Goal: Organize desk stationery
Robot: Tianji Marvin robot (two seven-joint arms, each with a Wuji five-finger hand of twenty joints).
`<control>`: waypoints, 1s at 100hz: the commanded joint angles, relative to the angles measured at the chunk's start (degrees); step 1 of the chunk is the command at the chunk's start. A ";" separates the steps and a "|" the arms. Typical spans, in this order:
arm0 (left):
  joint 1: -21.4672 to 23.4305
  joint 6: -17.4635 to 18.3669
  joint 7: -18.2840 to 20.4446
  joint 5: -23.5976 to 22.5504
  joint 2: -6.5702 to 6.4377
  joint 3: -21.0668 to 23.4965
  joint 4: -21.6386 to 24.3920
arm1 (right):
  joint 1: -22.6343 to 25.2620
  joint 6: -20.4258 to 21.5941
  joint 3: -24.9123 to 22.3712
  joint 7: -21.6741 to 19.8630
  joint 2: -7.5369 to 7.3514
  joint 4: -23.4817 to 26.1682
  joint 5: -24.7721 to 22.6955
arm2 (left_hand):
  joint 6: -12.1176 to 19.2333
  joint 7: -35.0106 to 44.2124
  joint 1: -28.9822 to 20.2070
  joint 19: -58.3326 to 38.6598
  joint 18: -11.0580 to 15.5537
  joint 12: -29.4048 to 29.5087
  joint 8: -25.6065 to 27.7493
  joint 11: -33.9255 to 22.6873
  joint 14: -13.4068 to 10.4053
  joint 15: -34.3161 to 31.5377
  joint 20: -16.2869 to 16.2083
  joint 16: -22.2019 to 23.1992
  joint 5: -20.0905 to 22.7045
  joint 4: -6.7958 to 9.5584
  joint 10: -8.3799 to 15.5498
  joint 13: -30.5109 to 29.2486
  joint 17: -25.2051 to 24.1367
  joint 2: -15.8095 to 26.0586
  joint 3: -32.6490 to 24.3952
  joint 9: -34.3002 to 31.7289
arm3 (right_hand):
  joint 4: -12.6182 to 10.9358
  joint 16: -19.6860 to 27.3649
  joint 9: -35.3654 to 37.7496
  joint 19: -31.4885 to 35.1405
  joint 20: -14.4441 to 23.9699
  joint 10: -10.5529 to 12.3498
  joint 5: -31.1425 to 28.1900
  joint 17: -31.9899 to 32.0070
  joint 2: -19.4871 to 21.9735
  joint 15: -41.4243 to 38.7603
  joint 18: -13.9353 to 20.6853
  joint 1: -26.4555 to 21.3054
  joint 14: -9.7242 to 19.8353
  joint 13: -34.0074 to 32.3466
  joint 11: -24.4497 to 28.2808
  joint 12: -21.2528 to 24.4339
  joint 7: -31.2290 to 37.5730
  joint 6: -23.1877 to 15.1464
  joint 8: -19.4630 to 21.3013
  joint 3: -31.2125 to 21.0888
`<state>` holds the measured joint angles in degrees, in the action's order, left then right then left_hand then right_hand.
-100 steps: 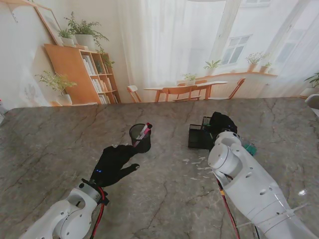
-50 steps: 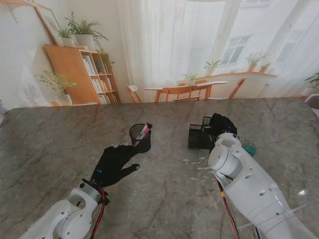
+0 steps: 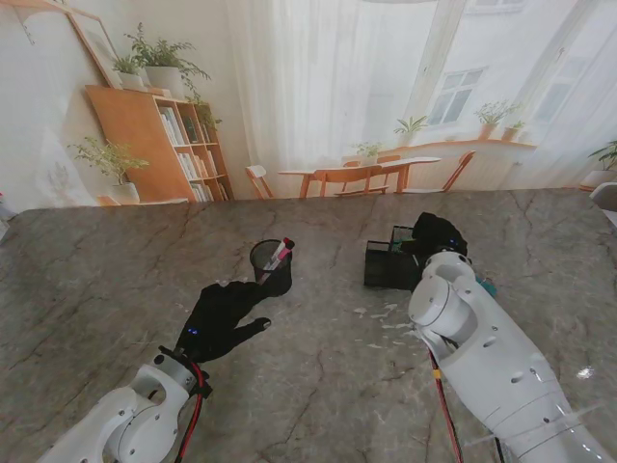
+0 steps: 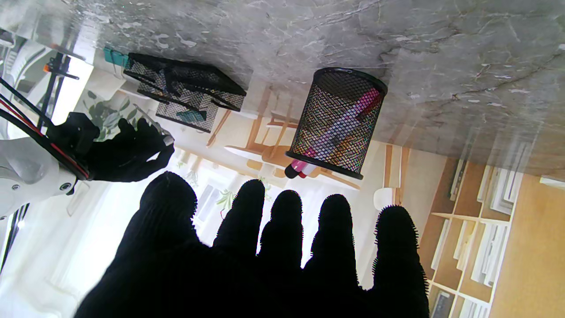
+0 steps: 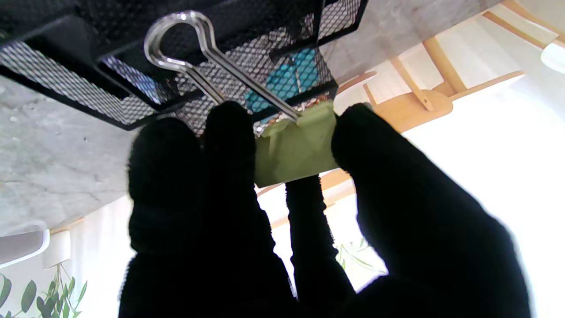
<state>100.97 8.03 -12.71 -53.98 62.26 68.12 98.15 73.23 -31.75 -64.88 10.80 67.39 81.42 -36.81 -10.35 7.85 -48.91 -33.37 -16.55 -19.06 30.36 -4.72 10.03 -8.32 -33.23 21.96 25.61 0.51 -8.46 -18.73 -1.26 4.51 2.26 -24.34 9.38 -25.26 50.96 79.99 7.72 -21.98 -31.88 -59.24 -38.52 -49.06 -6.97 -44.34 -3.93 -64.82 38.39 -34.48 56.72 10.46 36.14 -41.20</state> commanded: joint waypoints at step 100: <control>-0.54 -0.15 1.64 0.44 -0.10 -0.74 -0.28 | -10.51 -2.93 4.59 -4.70 -0.36 -10.73 0.72 | -0.39 0.50 -1.19 0.21 1.51 -1.50 0.61 -0.14 -0.59 -0.56 -0.01 0.45 0.57 -4.06 -0.27 -0.72 -0.47 3.35 0.70 -0.46 | -1.82 -0.75 4.56 1.16 0.15 12.69 -0.87 -1.56 2.86 -0.77 4.55 -9.11 1.25 -0.74 7.14 -3.16 0.92 -0.71 -1.05 -6.01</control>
<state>100.41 7.94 -11.26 -53.82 62.14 67.66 98.06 62.64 -34.47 -60.02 6.98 67.35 70.88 -35.78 -10.35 7.85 -48.91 -33.37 -16.54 -19.06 30.36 -4.72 10.03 -8.32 -33.23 21.96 25.61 0.51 -8.46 -18.73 -1.25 4.51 2.26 -24.34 9.38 -25.27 50.97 80.02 7.72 -21.99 -32.14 -59.26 -38.52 -49.06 -6.95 -44.38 -3.91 -64.84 38.37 -34.48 56.72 10.04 36.10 -41.20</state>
